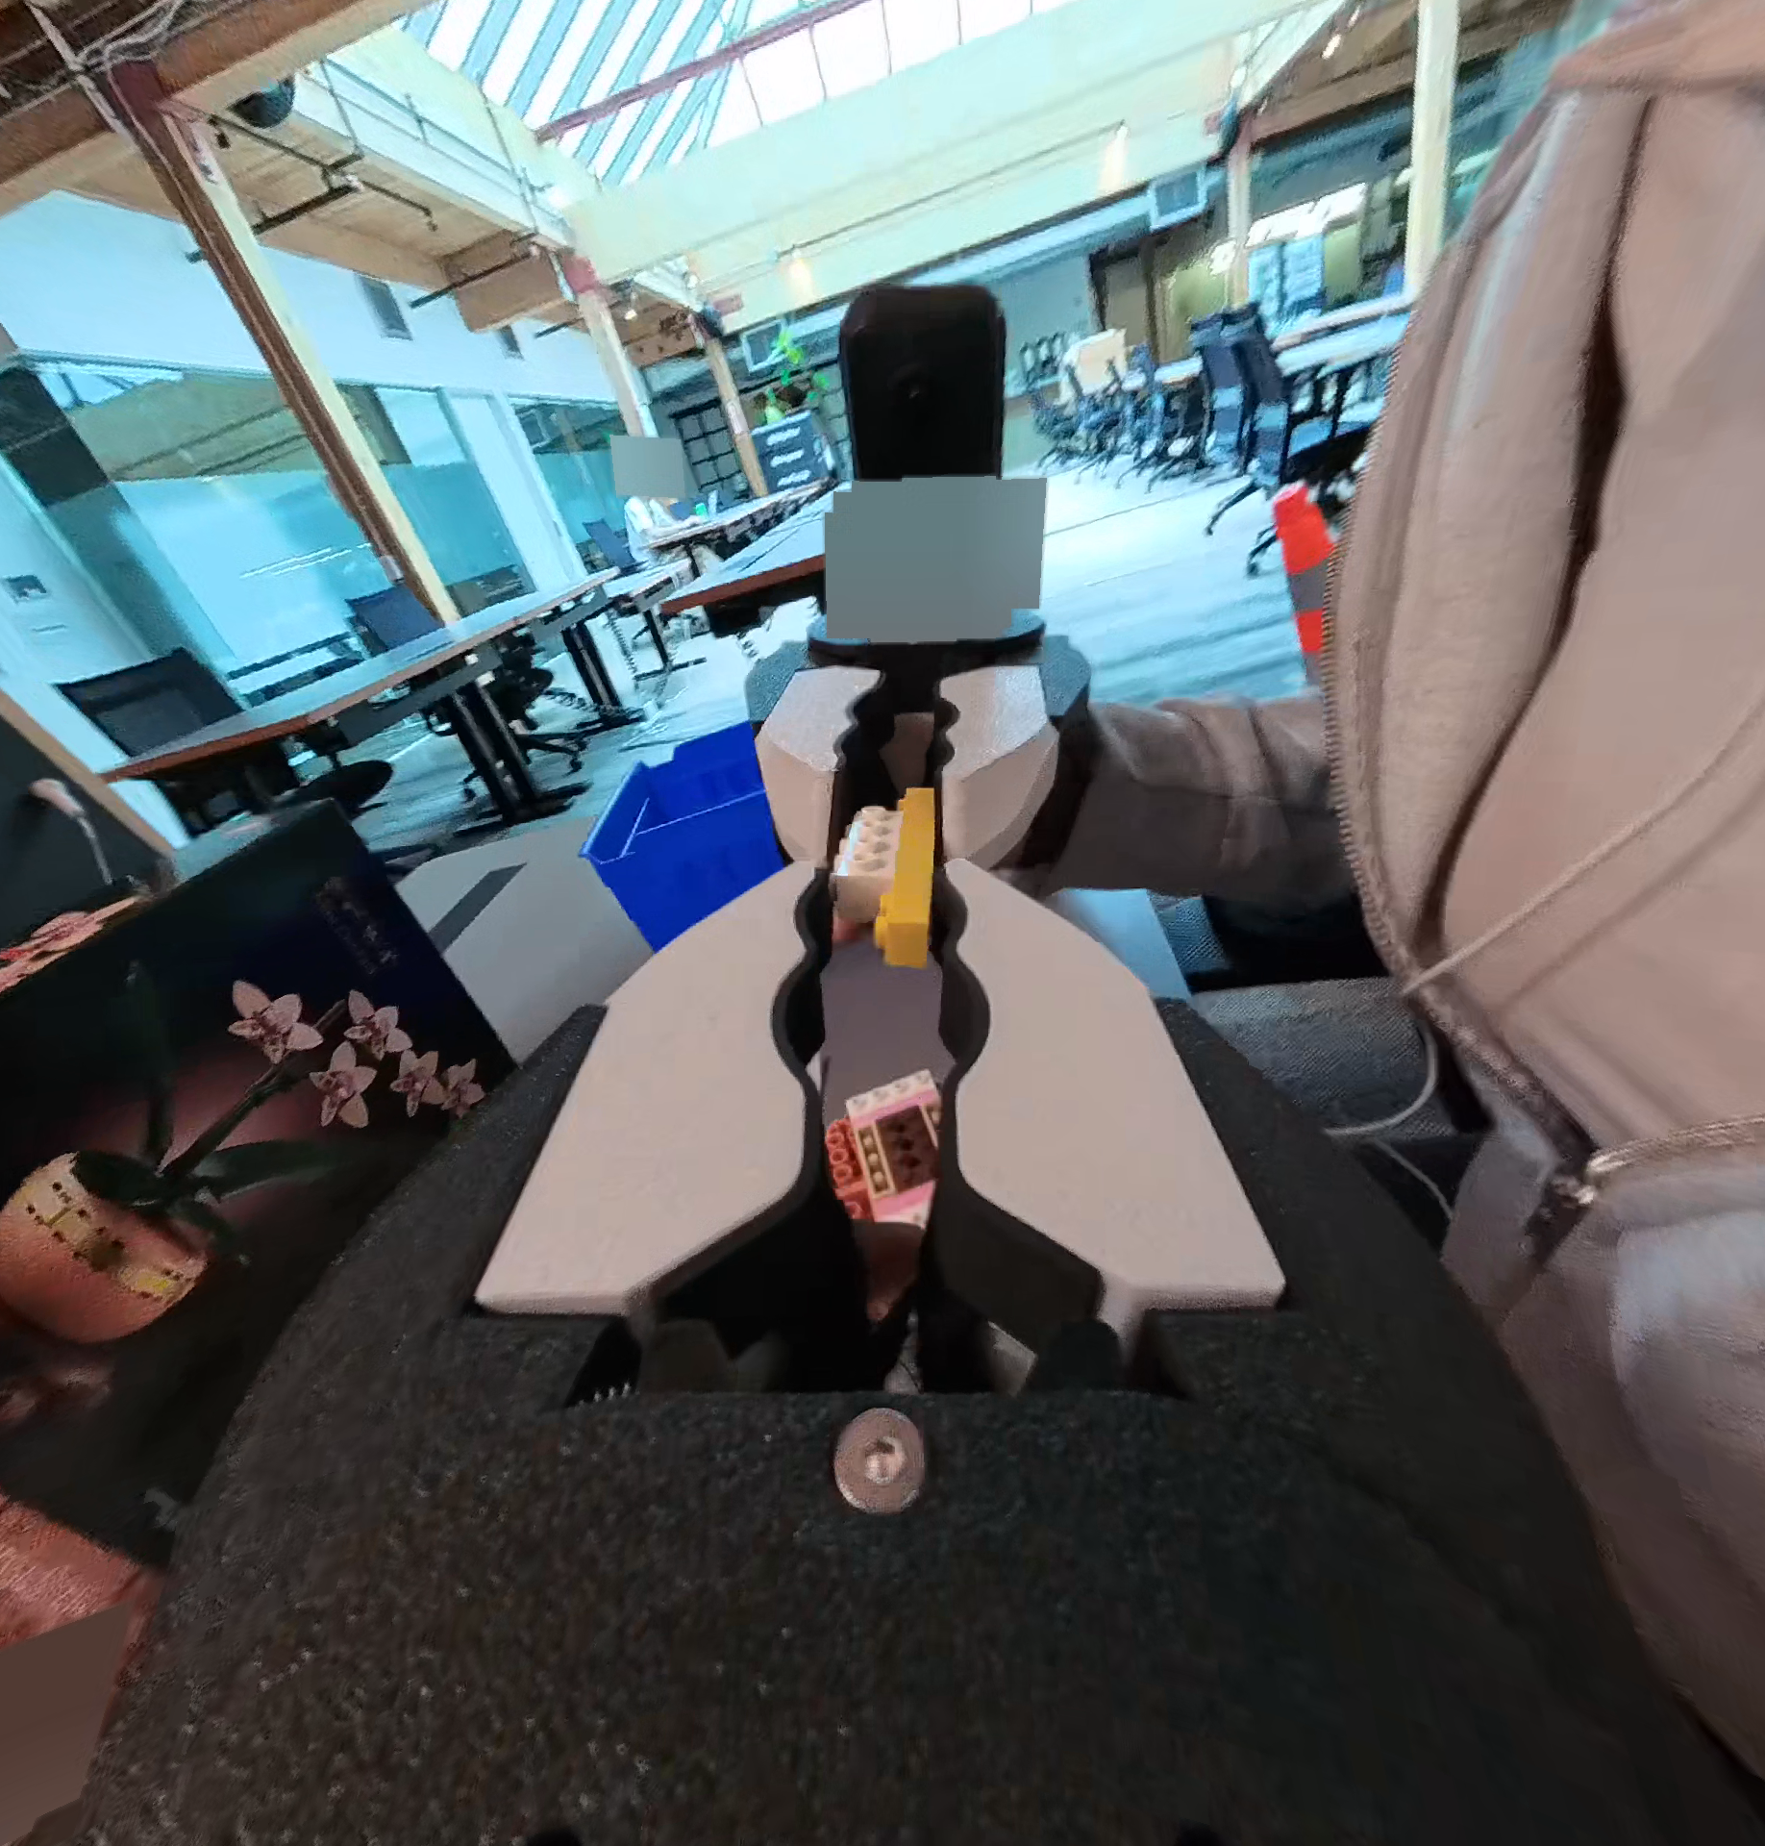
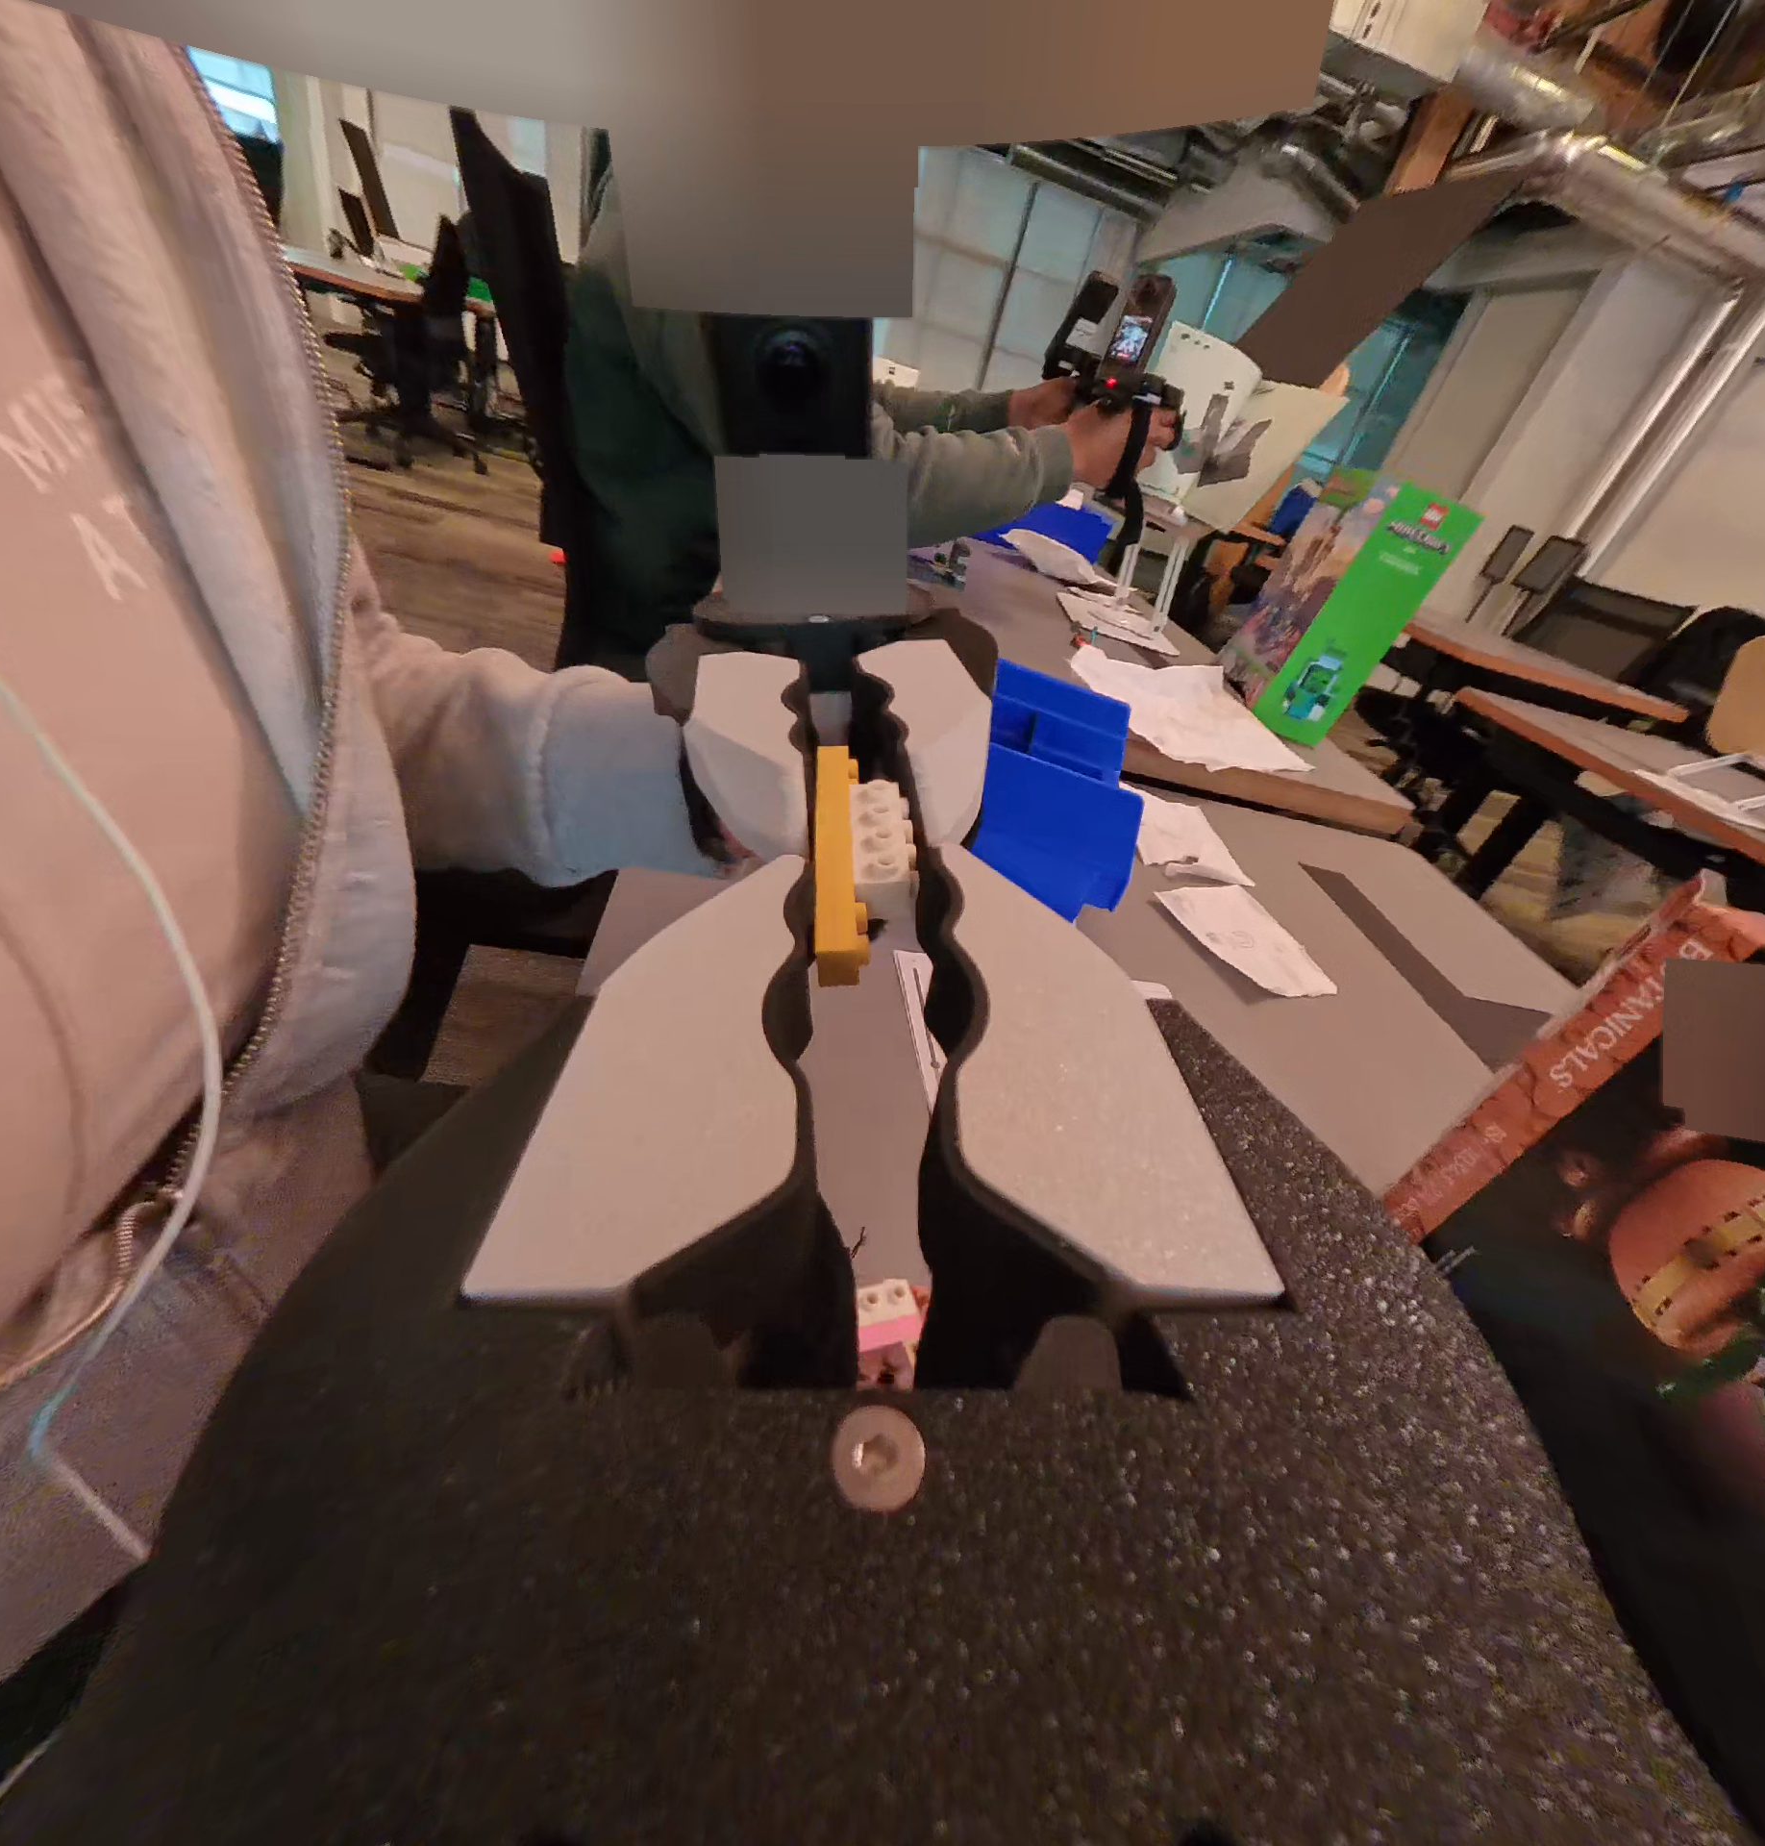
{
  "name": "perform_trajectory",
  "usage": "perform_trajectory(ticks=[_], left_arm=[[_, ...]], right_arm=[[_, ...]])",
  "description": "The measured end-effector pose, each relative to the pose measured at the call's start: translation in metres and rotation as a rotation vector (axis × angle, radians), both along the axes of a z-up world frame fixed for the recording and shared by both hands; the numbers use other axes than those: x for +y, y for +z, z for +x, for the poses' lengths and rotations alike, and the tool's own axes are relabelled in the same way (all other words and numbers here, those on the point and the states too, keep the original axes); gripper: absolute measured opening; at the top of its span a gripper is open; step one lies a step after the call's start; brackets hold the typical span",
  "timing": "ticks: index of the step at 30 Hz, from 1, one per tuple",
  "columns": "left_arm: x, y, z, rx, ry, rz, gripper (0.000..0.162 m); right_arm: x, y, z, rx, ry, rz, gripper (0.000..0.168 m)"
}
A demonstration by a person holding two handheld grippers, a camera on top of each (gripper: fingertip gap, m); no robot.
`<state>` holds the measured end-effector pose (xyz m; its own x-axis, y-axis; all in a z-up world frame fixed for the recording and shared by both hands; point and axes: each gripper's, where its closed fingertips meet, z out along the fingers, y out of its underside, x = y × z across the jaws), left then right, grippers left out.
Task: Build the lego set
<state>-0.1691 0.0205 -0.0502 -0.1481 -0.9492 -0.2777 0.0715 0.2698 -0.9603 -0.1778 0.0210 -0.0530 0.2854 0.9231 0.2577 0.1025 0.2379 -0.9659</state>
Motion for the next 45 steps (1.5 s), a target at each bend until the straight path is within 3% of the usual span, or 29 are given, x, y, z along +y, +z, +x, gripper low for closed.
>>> perform_trajectory(ticks=[8, 14, 19, 23, 31, 35, 37, 39, 42, 45], left_arm=[[-0.039, 0.009, -0.019, -0.105, 0.066, -0.018, 0.019], [-0.022, 0.026, -0.003, -0.097, 0.002, -0.060, 0.019], [0.007, 0.003, 0.006, -0.084, -0.065, -0.108, 0.019], [0.024, 0.006, 0.005, -0.087, -0.079, -0.079, 0.018], [0.016, 0.006, -0.022, -0.108, -0.034, 0.064, 0.017], [0.008, 0.003, -0.025, -0.144, -0.029, 0.042, 0.018], [0.013, 0.000, -0.022, -0.117, 0.001, -0.002, 0.019], [0.021, -0.003, -0.022, -0.099, -0.002, -0.123, 0.033], [0.029, -0.010, -0.022, -0.067, -0.138, -0.451, 0.046], [0.029, -0.008, -0.020, -0.067, -0.272, -0.697, 0.045]], right_arm=[[-0.037, 0.010, -0.016, -0.049, -0.048, 0.038, 0.018], [-0.017, 0.026, 0.003, -0.020, -0.111, -0.006, 0.018], [0.011, 0.001, 0.009, -0.020, -0.114, -0.062, 0.018], [0.028, 0.006, 0.006, -0.054, -0.089, -0.032, 0.018], [0.017, 0.004, -0.021, -0.113, 0.013, 0.104, 0.018], [0.011, 0.003, -0.022, -0.079, 0.010, 0.191, 0.018], [0.017, 0.003, -0.015, -0.115, -0.066, 0.276, 0.018], [0.023, 0.008, -0.005, -0.093, -0.129, 0.369, 0.018], [0.026, 0.002, 0.002, -0.113, -0.154, 0.465, 0.018], [0.029, -0.006, 0.000, -0.169, -0.171, 0.529, 0.018]])
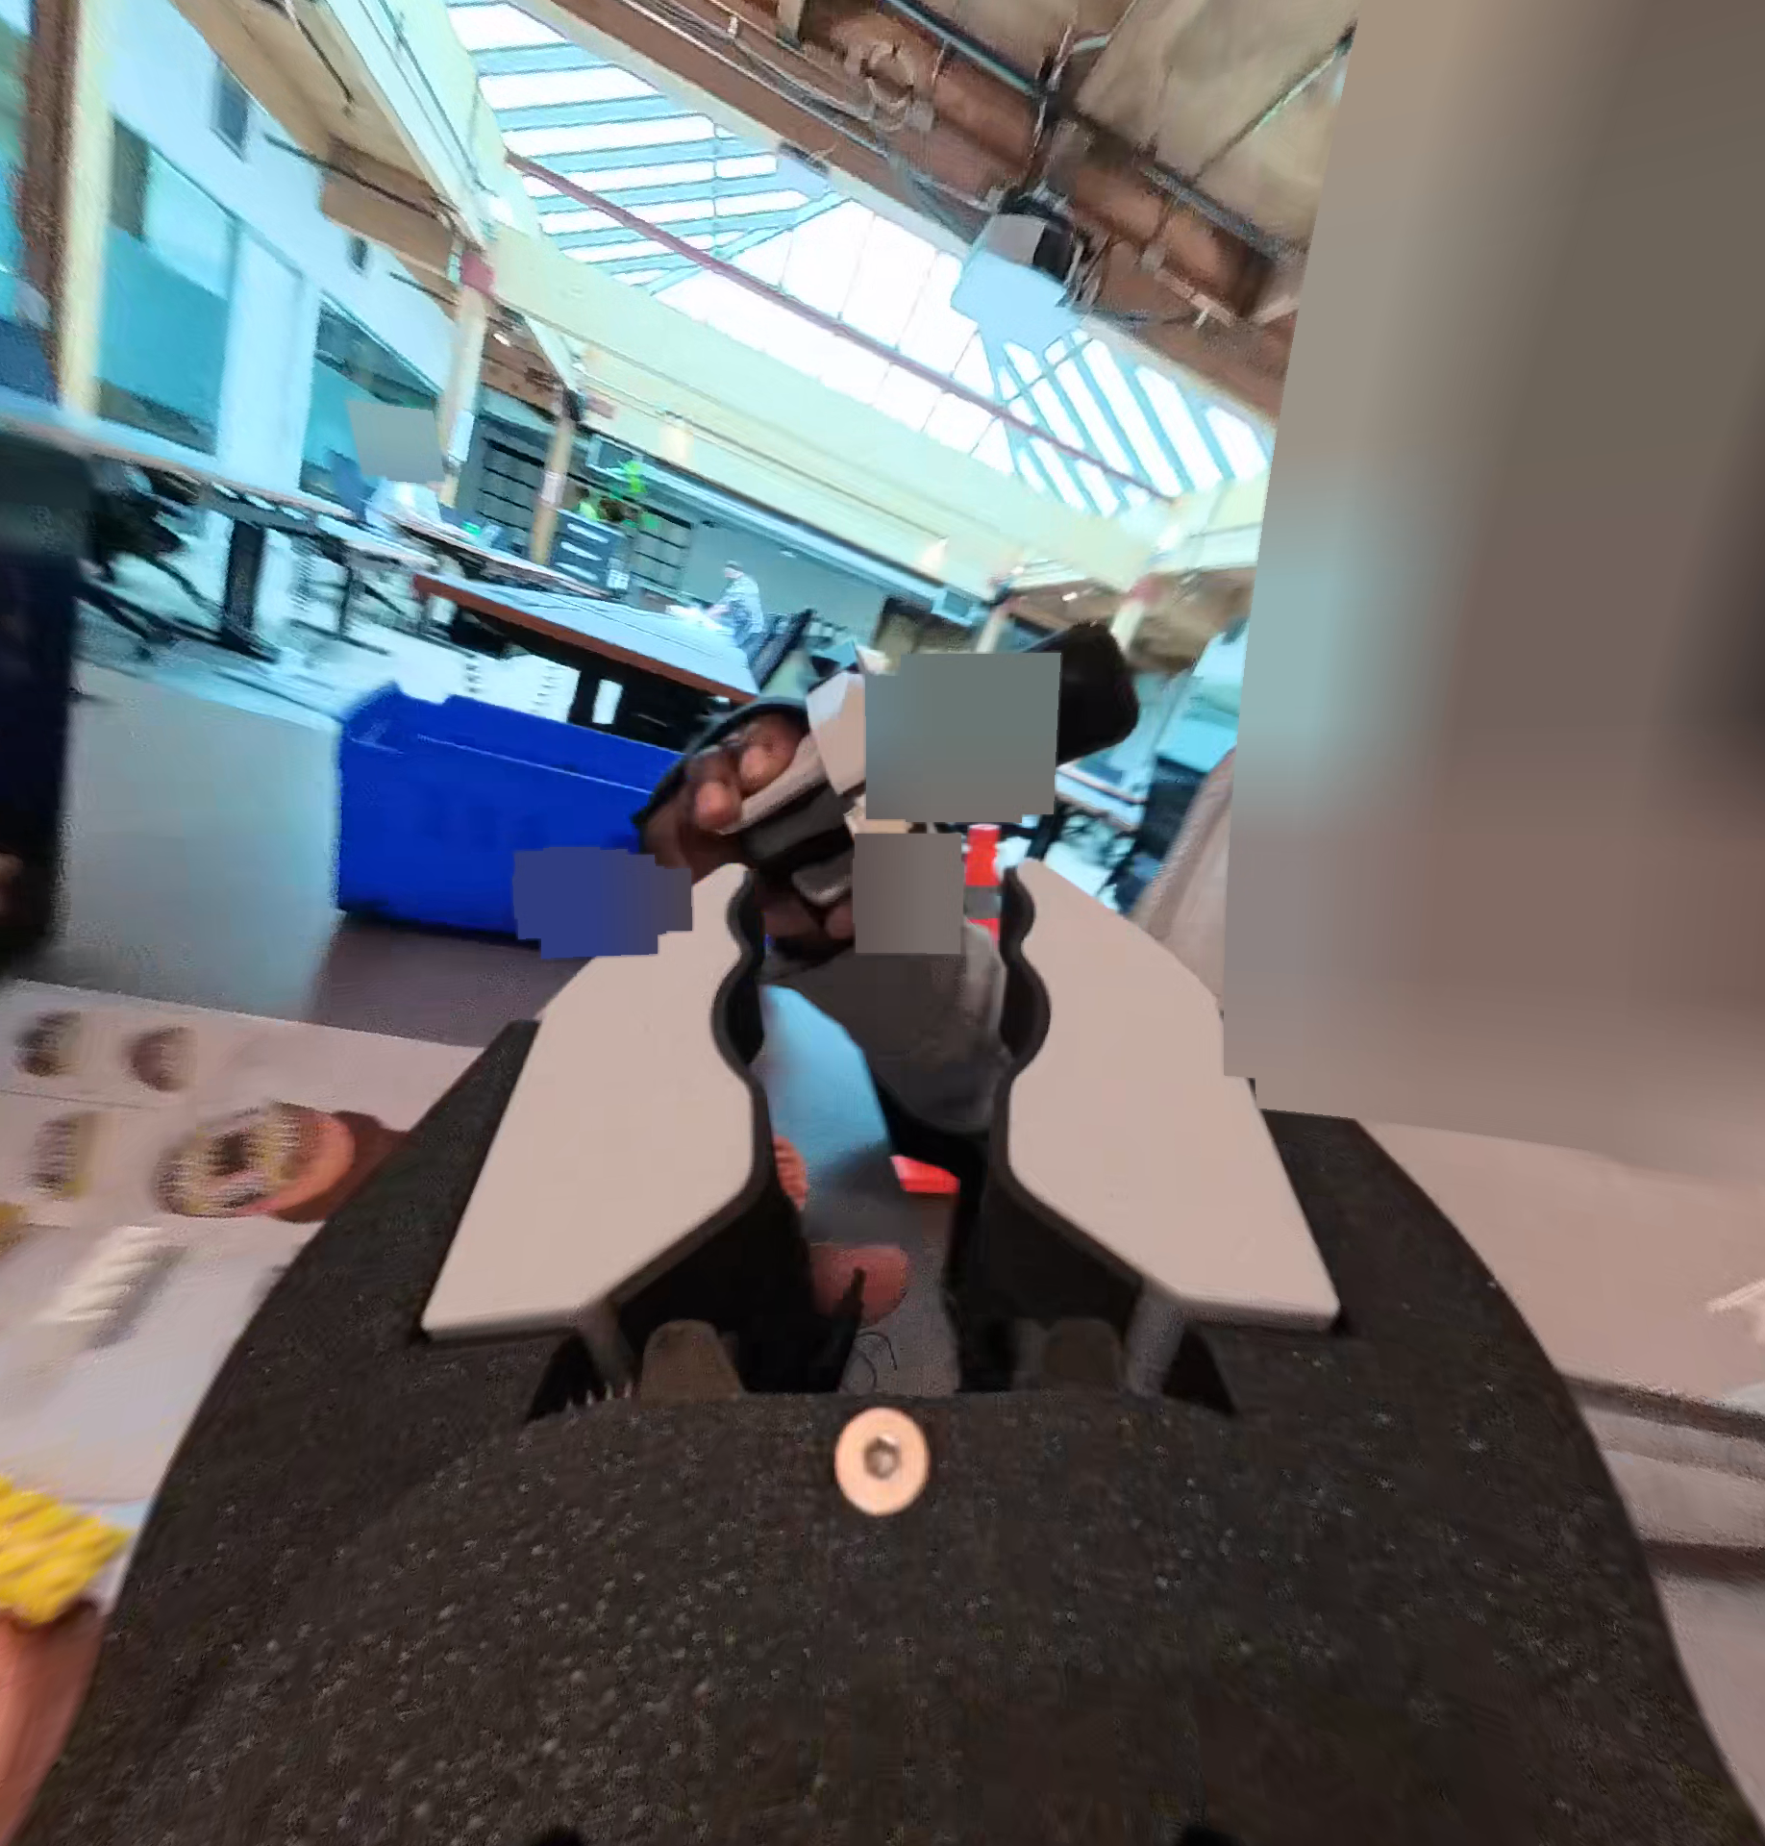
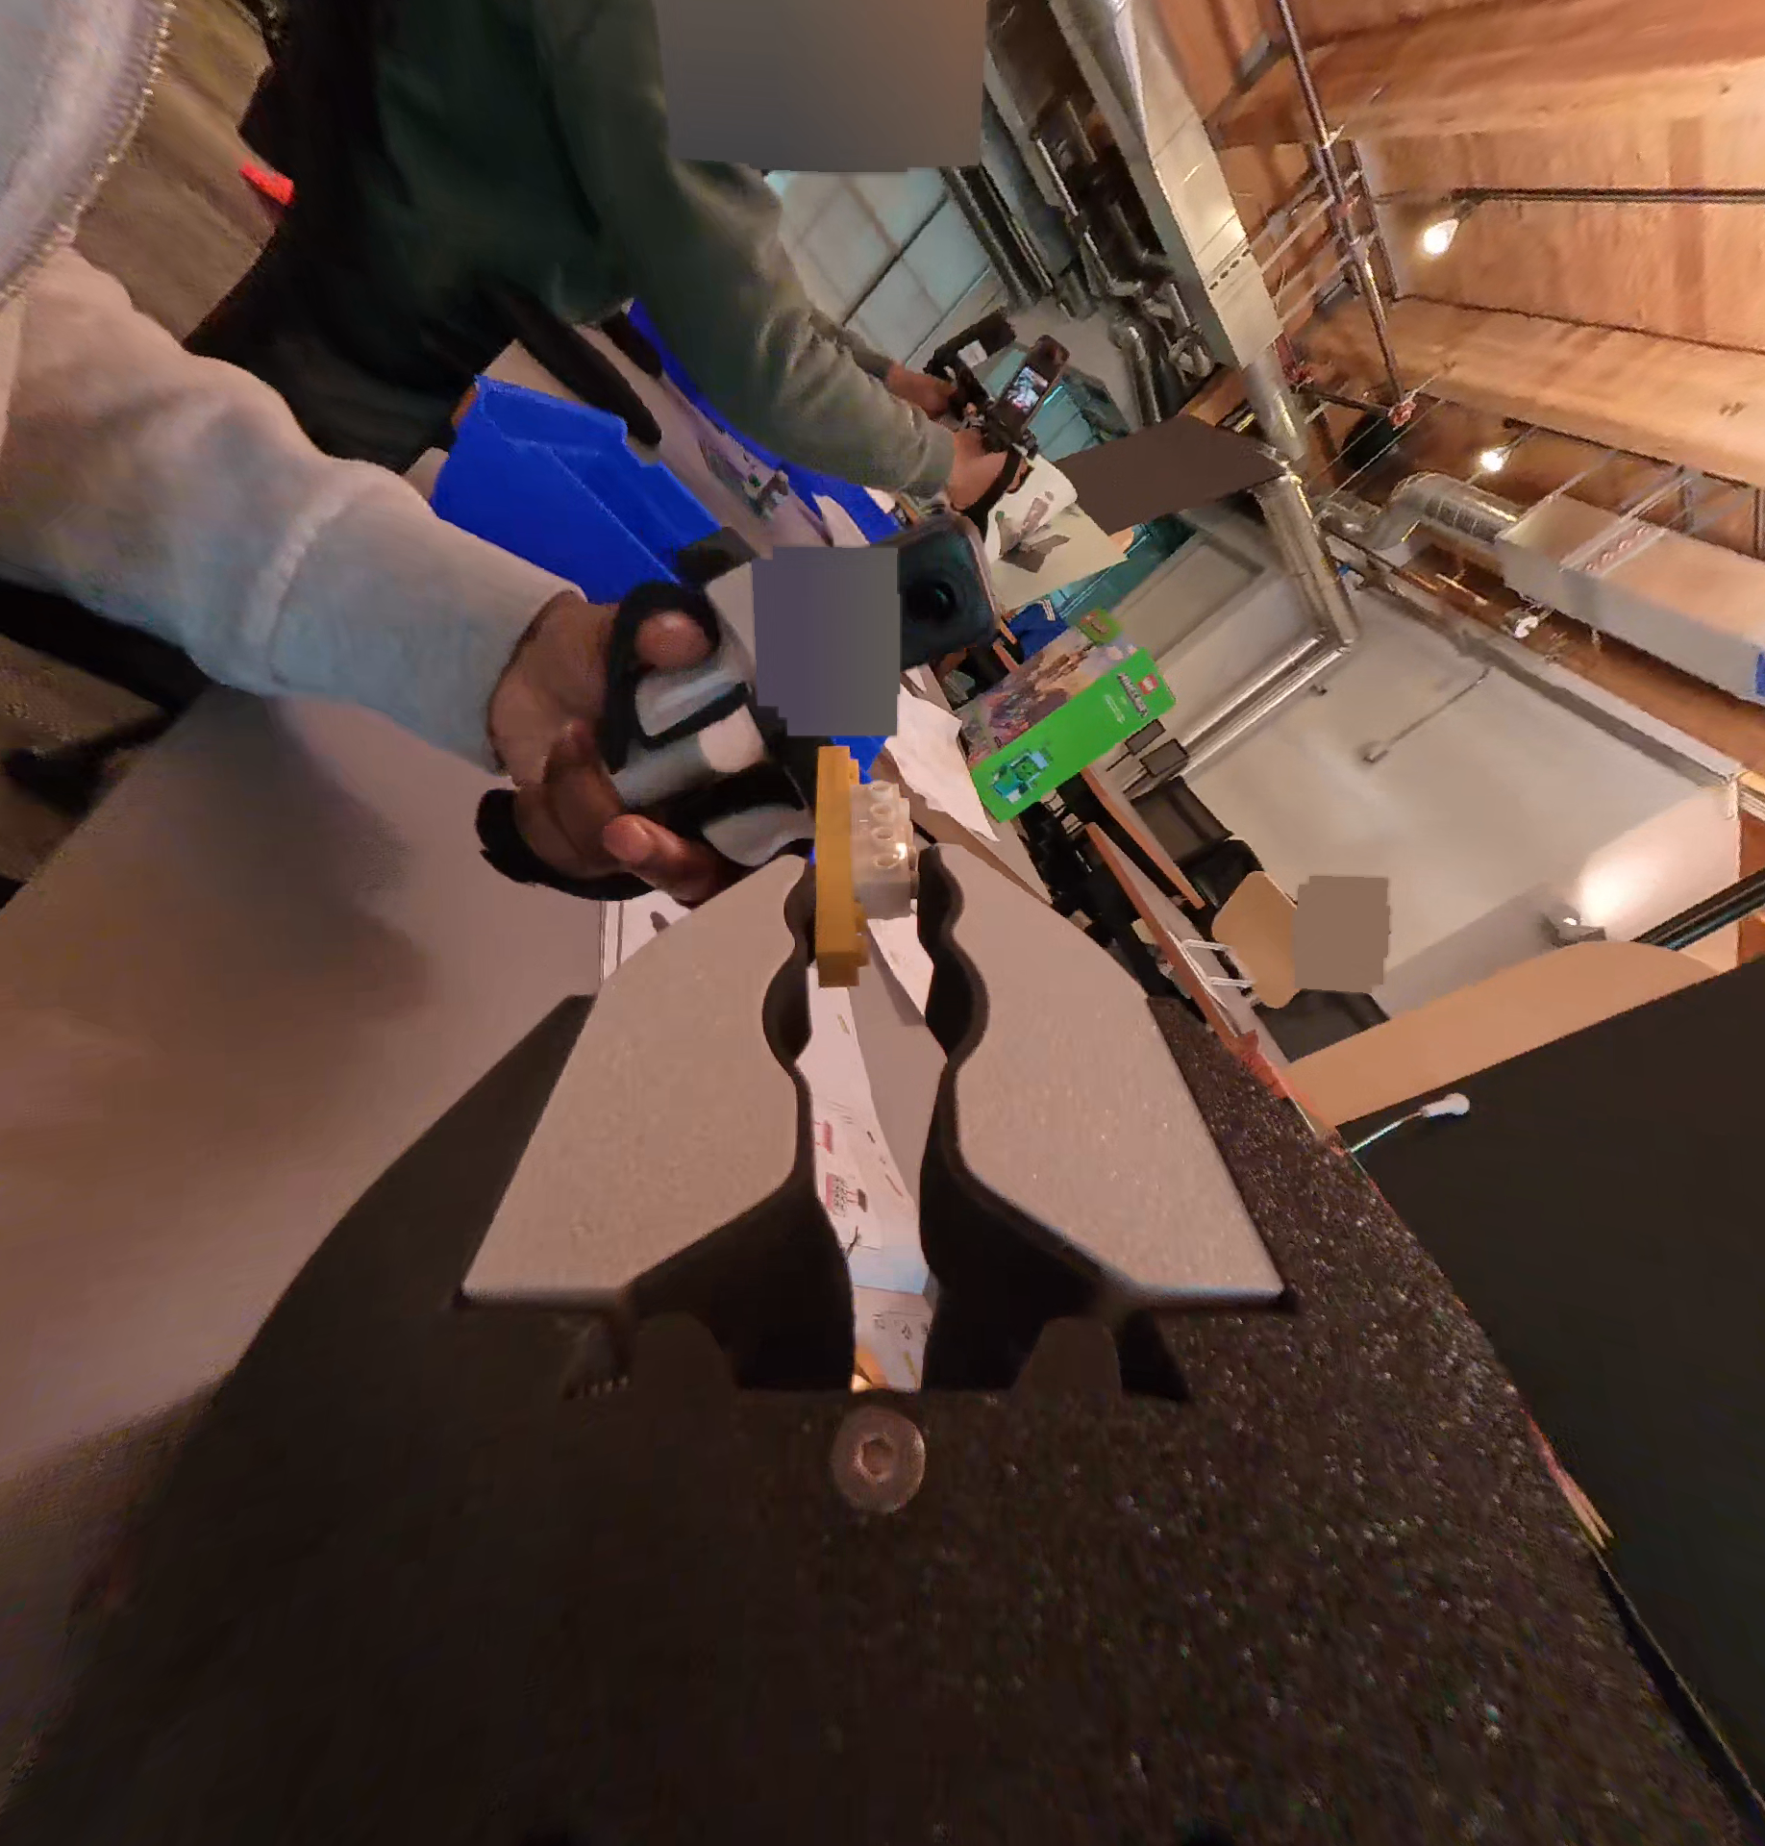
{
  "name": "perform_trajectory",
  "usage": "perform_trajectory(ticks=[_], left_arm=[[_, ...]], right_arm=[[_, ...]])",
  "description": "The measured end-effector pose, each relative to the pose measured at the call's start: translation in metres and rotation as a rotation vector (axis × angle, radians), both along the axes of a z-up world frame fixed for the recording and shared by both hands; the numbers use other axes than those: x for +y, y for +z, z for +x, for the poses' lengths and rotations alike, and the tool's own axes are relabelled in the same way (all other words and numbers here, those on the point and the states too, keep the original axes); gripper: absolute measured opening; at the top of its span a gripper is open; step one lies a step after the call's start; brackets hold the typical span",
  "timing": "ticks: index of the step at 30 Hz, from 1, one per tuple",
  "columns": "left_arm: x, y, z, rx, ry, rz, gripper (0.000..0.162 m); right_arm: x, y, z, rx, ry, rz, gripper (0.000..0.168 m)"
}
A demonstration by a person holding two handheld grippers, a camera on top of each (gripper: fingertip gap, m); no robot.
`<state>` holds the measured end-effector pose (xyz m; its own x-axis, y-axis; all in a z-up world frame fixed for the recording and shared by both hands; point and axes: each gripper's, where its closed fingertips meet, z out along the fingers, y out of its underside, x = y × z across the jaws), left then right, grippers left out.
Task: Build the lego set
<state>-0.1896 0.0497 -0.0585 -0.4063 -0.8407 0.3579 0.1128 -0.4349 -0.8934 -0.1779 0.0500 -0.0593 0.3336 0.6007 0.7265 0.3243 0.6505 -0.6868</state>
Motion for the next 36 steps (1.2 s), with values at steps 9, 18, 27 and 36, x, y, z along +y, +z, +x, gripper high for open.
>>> perform_trajectory(ticks=[9, 18, 27, 36], left_arm=[[-0.013, -0.015, 0.010, 0.057, -0.037, 0.010, 0.012], [0.018, -0.020, -0.004, -0.044, 0.206, 0.244, 0.011], [0.050, -0.017, -0.038, -0.162, 0.426, 0.418, 0.011], [0.062, -0.042, -0.023, 0.019, 0.427, 0.365, 0.011]], right_arm=[[-0.001, -0.015, -0.019, -0.121, -0.032, 0.073, 0.019], [0.015, -0.008, 0.005, 0.032, -0.055, -0.170, 0.039], [0.055, -0.038, 0.102, 0.120, -0.232, -0.583, 0.001], [0.112, -0.094, 0.163, 0.374, -0.465, -0.680, 0.000]])
